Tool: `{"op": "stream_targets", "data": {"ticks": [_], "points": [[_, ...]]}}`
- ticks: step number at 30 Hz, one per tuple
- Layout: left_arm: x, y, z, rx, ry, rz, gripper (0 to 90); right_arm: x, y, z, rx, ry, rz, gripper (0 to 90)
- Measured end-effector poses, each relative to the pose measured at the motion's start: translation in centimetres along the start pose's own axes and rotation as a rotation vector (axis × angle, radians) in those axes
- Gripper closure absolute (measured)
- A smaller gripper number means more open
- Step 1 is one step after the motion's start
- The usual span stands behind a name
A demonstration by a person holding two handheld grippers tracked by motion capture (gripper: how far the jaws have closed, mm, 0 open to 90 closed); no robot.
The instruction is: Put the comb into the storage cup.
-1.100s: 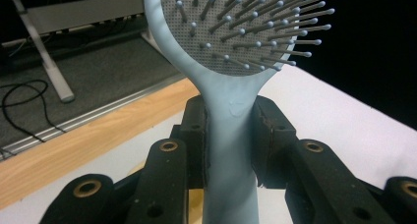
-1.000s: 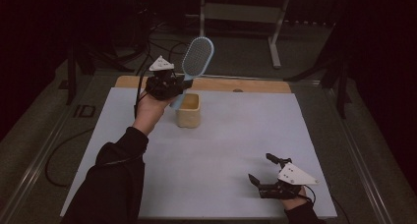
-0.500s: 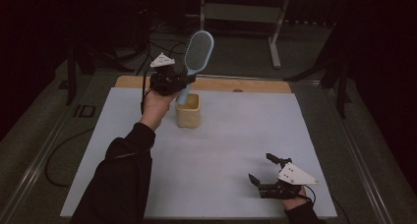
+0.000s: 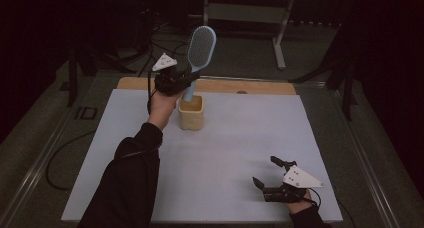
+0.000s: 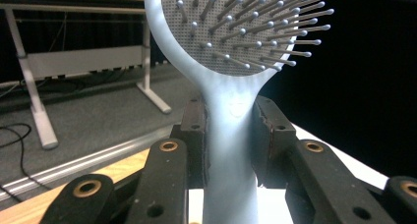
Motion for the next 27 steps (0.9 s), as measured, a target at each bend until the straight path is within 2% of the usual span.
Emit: {"op": "stream_targets", "data": {"ticks": [1, 7, 10, 12, 20, 27], "points": [[0.1, -0.2, -0.1, 0.013, 0.002, 0.012, 70.3, 0.0, 0.0, 0.0, 0.000, 0.000, 0.000, 8.9], [0.3, -0.7, -0.6, 0.002, -0.017, 0.061, 70.3, 0.0, -0.1, 0.0, 0.005, 0.004, -0.002, 9.0], [0.6, -1.2, -0.9, -0.014, -0.015, 0.064, 70.3, 0.1, -0.1, -0.1, 0.003, 0.004, -0.003, 9.0], [0.7, -1.6, -1.1, -0.005, -0.001, 0.062, 70.3, 0.1, -0.1, -0.1, 0.002, 0.006, -0.002, 9.0], [1.2, -3.2, -1.6, -0.022, -0.017, 0.074, 70.3, 0.1, -0.1, -0.1, 0.004, 0.008, -0.002, 9.0], [1.5, -4.6, -1.9, -0.010, -0.014, 0.069, 70.3, 0.1, -0.1, -0.2, 0.007, 0.012, -0.002, 9.0]]}}
Point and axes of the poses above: each handheld gripper's, and its own axes: x roughly forward along the jaws, y roughly out of its top, z roughly to its right, the point moved 10 cm from there along x, roughly forward along the jaws, and after that the axes turned 1 degree about -y, right-handed, at the moved point
